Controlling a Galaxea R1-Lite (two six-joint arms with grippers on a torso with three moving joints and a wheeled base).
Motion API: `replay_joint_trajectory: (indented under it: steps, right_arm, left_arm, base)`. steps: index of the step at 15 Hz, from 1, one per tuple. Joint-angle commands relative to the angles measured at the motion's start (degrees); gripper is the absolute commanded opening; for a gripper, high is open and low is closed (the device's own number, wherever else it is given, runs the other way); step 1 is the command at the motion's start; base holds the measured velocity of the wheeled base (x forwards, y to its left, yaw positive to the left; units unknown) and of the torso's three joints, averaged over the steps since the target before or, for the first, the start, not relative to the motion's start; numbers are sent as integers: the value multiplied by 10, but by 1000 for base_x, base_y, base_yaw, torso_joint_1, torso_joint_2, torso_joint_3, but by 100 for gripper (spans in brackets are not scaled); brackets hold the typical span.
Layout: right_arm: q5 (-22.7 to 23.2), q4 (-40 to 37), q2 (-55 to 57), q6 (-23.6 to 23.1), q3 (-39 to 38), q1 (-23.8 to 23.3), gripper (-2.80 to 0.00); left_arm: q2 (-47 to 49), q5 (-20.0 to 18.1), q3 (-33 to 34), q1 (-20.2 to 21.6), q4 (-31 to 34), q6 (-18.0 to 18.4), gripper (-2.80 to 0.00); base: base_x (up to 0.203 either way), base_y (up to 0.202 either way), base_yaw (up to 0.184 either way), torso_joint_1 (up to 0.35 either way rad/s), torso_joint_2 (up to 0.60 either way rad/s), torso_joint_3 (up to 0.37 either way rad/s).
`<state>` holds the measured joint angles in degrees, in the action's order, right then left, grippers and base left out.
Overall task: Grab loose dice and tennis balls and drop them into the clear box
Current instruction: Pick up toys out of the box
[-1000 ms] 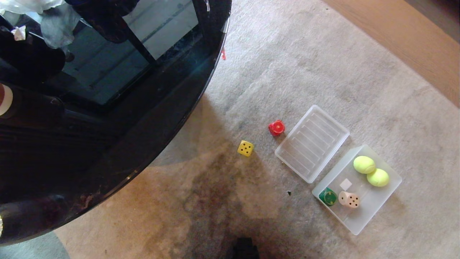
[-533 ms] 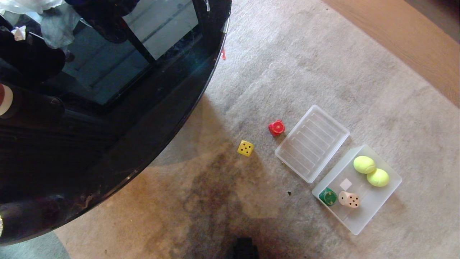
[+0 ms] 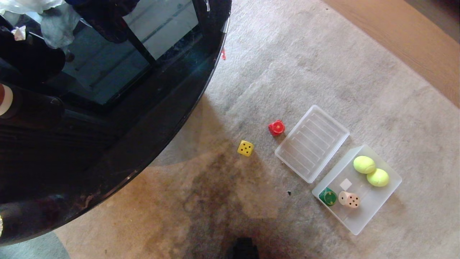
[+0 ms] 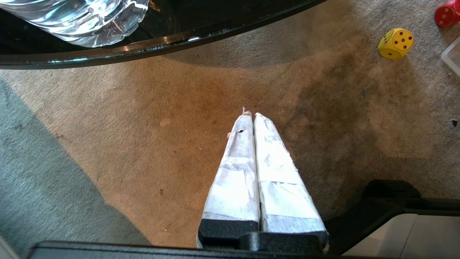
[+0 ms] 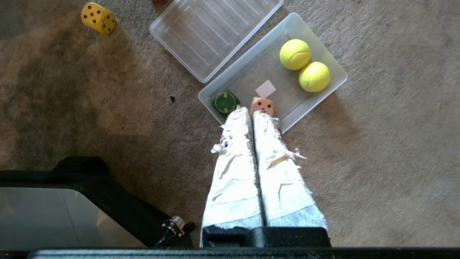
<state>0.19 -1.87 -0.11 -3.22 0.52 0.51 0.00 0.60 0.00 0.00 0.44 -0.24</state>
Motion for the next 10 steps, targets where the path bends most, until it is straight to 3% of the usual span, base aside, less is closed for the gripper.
replay_joint_trajectory:
  steps: [1, 10]
  right_arm:
    - [1, 0, 0, 0, 0, 0, -280]
    - [1, 0, 0, 0, 0, 0, -280]
  left_arm:
    - [0, 0, 0, 0, 0, 0, -280]
    - [0, 0, 0, 0, 1, 0, -280]
  base:
    - [0, 0, 0, 0, 0, 0]
    - [0, 0, 0, 0, 0, 0]
